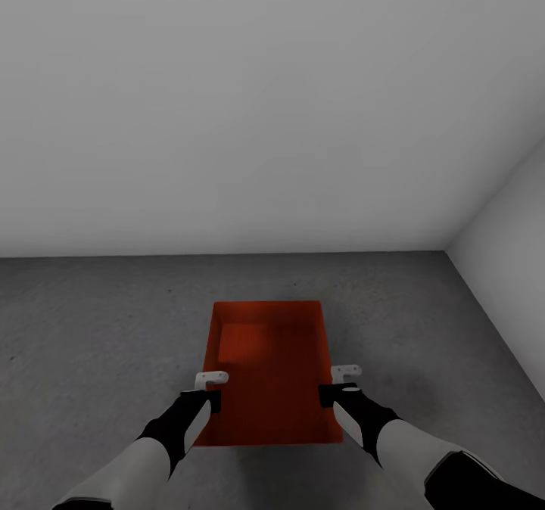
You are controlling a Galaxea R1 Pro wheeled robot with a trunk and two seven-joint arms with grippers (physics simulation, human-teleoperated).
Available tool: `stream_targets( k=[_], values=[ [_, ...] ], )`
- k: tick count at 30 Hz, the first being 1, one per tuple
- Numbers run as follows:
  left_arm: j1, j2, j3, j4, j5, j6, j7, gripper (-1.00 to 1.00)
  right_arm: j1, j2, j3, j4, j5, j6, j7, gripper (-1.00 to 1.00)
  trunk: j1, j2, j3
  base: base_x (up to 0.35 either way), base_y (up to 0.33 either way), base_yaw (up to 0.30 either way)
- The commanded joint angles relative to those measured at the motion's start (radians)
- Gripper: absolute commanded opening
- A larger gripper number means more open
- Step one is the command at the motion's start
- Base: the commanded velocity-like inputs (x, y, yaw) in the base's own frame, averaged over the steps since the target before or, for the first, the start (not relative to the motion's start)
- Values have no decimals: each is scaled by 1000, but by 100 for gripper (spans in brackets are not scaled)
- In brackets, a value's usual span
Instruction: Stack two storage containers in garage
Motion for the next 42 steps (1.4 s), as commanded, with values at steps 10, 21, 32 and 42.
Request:
stream_targets(
  k=[10, 21, 32, 42],
  values=[
    [1, 29, 3, 1, 4, 8, 9, -100, -1, -12, 0, -4, 15, -30, -7, -100, 27, -49, -23, 0, 0, 0],
    [1, 29, 3, 1, 4, 8, 10, -100, -1, -12, 0, -4, 15, -30, -7, -100, 57, -105, -48, 0, 0, 0],
    [1, 29, 3, 1, 4, 8, 10, -100, -1, -12, 0, -4, 15, -29, -7, -100, 80, -147, -66, 0, 0, 0],
    [1, 29, 3, 1, 4, 8, 10, -100, -1, -12, 0, -4, 15, -29, -7, -100, 103, -189, -85, 0, 0, 0]
  ],
)
